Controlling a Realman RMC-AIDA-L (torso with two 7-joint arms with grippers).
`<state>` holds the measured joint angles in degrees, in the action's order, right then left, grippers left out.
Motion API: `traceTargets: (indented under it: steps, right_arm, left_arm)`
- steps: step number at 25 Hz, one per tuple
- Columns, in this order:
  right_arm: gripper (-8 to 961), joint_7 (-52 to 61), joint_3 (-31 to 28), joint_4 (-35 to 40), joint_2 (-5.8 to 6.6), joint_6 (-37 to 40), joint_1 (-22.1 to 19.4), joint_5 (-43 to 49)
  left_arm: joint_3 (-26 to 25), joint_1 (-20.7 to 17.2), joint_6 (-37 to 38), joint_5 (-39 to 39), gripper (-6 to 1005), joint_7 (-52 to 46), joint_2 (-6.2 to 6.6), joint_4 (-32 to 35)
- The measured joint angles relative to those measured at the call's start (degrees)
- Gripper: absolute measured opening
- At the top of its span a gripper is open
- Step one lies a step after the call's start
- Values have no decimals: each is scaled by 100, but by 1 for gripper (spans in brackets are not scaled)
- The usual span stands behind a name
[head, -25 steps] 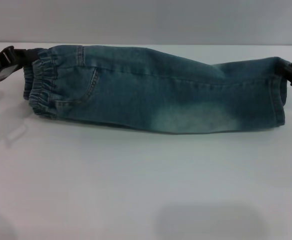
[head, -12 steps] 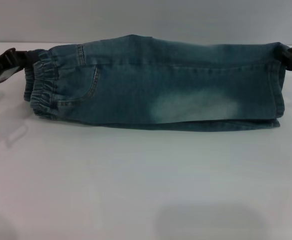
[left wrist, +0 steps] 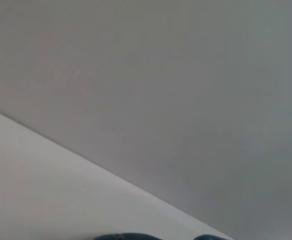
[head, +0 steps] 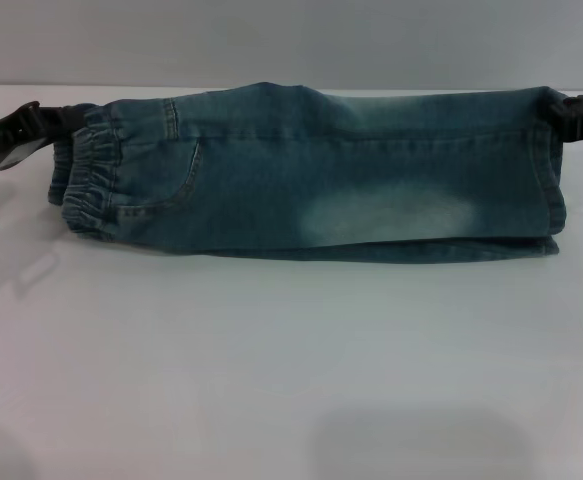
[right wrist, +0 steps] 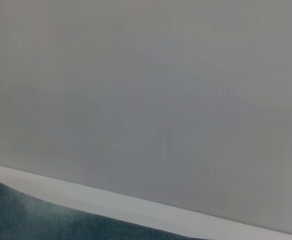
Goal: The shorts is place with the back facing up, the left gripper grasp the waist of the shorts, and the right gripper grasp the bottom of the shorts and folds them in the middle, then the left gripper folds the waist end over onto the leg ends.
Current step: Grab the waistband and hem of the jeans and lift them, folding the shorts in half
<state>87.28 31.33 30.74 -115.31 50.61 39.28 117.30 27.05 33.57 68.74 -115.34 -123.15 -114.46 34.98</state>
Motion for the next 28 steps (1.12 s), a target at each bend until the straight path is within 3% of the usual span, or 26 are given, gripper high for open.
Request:
traceTargets:
  steps: [8, 17, 24, 28]
  right_arm:
    - [-1, -13, 62, -121, 0, -327, 91, 16]
    - [122, 21, 374, -169, -13, -683, 209, 16]
    - [259, 23, 382, -191, -24, -792, 221, 13]
    - [422, 27, 381, -191, -29, -833, 194, 22]
  left_arm:
    - [-8, 0, 19, 48, 49, 381, -78, 0]
    - [89, 47, 125, 55, 49, 839, -132, 2]
    - [94, 62, 85, 56, 287, 912, -163, 15]
    - [85, 93, 81, 56, 471, 929, -164, 37]
